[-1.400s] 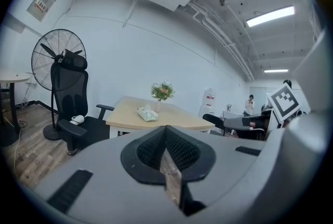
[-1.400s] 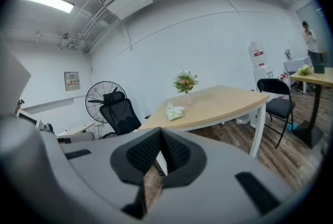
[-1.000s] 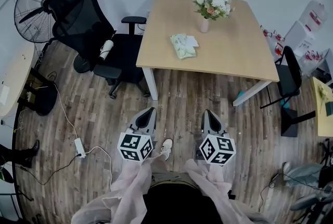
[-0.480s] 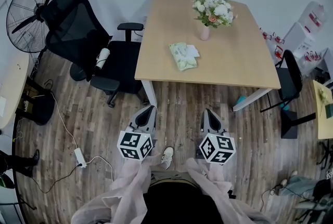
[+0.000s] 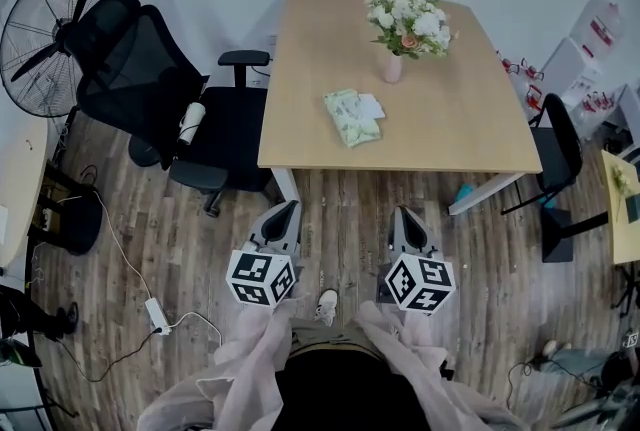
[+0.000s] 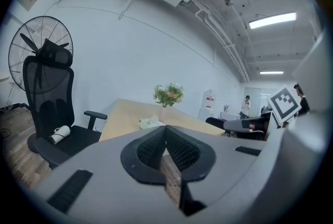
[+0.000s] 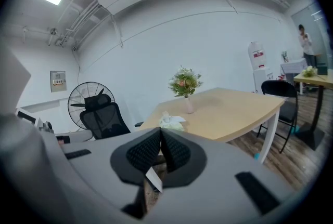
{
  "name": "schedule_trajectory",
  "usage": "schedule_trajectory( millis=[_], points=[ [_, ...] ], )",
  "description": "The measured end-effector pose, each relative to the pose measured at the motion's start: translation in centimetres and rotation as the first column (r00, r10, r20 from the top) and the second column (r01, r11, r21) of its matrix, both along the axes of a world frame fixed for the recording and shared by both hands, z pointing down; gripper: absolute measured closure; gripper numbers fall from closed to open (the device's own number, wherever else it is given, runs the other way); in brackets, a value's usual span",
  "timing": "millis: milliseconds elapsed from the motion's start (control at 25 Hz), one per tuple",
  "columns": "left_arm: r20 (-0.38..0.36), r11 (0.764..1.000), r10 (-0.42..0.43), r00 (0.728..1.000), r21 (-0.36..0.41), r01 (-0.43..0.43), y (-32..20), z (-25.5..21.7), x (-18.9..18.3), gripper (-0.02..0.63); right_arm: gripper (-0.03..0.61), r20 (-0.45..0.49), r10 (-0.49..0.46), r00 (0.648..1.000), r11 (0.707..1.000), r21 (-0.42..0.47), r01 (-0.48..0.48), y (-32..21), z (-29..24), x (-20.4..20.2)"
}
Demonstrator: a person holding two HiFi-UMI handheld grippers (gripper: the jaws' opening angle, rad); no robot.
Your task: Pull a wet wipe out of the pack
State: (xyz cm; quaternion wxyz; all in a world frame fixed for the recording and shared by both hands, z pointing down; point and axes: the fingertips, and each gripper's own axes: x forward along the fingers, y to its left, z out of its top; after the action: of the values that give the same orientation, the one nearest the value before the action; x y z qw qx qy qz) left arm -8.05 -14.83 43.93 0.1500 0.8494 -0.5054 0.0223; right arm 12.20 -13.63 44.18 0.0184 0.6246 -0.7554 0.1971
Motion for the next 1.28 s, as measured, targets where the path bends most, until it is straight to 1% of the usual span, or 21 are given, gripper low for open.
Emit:
schedule_trajectory(
  millis=[240, 480, 640, 960, 1120, 1280],
  points=[
    [-0.006, 1.0, -0.003, 1.0, -0.019, 0.002, -0.4, 1.0, -0.9, 0.603, 0.568, -0.01, -0.018, 1.0, 1.0, -0.022, 0.018, -0.4, 1.1, -1.5],
    [-0.002, 0.999, 0.005, 1.0, -0.033, -0.005, -0.9, 1.5, -1.2, 0.603, 0.568, -0.005, 0.007, 1.0, 0.999, -0.042, -0.007, -0.4, 1.7, -1.2],
    [0.002, 0.999, 0.007, 1.0, -0.042, -0.007, -1.5, 1.9, -1.3, 0.603, 0.568, -0.006, -0.005, 1.0, 0.999, -0.043, 0.005, -1.2, 2.0, -1.6],
    [0.005, 0.999, -0.002, 1.0, -0.04, 0.002, -4.1, 1.9, -1.1, 0.604, 0.568, -0.002, -0.029, 1.0, 0.999, -0.043, 0.029, -4.6, 1.9, -1.8],
    [0.003, 0.999, -0.011, 1.0, -0.042, 0.011, -6.0, 1.9, -1.0, 0.603, 0.568, -0.004, -0.056, 0.998, 0.998, -0.041, 0.056, -6.7, 1.8, -2.5],
    [0.021, 0.999, -0.009, 1.0, -0.045, 0.01, -7.9, 1.9, -0.7, 0.603, 0.568, 0.009, -0.06, 0.998, 0.997, -0.047, 0.061, -9.1, 1.6, -2.4]
  ],
)
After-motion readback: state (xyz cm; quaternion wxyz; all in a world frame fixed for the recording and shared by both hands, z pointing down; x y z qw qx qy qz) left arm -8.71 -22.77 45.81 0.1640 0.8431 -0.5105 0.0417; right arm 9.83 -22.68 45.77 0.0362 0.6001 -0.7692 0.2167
